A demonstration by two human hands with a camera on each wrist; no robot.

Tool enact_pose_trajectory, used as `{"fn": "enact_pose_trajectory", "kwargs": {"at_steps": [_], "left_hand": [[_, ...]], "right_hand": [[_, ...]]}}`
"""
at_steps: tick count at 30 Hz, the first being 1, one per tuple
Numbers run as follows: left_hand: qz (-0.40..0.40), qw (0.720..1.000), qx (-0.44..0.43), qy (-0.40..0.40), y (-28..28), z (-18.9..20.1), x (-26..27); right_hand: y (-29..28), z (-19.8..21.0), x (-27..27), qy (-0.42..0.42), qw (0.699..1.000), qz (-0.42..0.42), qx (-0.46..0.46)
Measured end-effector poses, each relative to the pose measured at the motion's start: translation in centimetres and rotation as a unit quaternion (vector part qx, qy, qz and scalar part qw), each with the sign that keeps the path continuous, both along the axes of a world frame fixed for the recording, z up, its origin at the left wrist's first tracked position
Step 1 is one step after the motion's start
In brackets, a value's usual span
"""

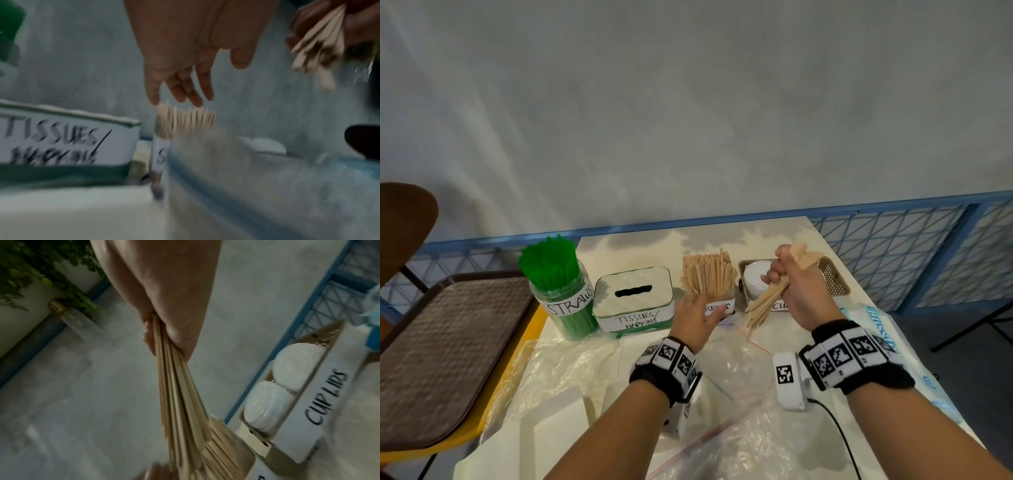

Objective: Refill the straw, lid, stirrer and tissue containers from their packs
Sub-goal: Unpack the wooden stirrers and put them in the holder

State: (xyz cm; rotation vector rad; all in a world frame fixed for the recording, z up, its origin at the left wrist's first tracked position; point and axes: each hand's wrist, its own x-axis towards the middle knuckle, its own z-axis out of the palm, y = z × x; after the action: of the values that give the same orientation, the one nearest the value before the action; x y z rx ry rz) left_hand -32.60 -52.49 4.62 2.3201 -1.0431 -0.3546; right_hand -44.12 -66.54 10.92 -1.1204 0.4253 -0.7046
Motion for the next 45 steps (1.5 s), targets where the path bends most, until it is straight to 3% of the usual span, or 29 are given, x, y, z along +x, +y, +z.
{"fn": "enact_pose_trajectory", "kwargs": {"at_steps": [3,5,9,13,15,18,21,25,31,34,38,42,45], "left_hand": [[-0.128,0.992,0.006,0.011,-1.3,3.6,0.7],[-0.168,0.985,0.03,0.025,-2.5,4.9,1.5],[-0.151,0.988,0.003,0.037,-4.5,5.6,3.5],[-0.134,0.989,0.028,-0.059,-4.9,5.3,5.5],[-0.139,0.989,0.009,-0.048,-5.1,4.9,6.4],[-0.136,0.99,0.0,-0.025,-5.8,4.4,7.2],[-0.107,0.994,-0.017,-0.006,-6.8,3.6,7.5],[-0.07,0.997,0.01,0.02,-7.7,1.9,7.7],[-0.048,0.995,0.071,-0.049,-6.8,1.5,8.9],[-0.015,0.993,0.087,-0.075,-5.5,2.3,9.8],[-0.021,0.983,0.17,-0.073,-4.4,2.4,9.9],[-0.015,0.985,0.162,-0.057,-4.1,1.7,9.6],[-0.008,0.988,0.141,-0.066,-3.9,1.5,9.4]], "right_hand": [[0.2,1.3,2.2,0.012,0.998,0.024,-0.06],[0.5,1.9,4.0,0.02,0.996,0.034,-0.085],[1.2,2.9,7.3,0.059,0.993,0.021,-0.098],[0.5,2.6,9.6,0.118,0.979,0.034,-0.163],[-0.3,2.5,10.3,0.193,0.948,0.046,-0.249],[-1.8,2.4,11.0,0.292,0.871,0.035,-0.394],[-2.7,2.0,11.9,0.321,0.834,0.036,-0.447],[-2.6,0.2,13.0,0.345,0.814,0.026,-0.467],[-2.2,-2.5,13.4,0.39,0.789,0.031,-0.474],[-1.7,-3.0,13.6,0.403,0.767,0.024,-0.498],[-1.3,-3.8,14.0,0.445,0.728,0.042,-0.52],[-0.8,-4.5,14.2,0.473,0.722,0.072,-0.5],[-0.3,-4.9,14.3,0.468,0.735,0.078,-0.484]]}}
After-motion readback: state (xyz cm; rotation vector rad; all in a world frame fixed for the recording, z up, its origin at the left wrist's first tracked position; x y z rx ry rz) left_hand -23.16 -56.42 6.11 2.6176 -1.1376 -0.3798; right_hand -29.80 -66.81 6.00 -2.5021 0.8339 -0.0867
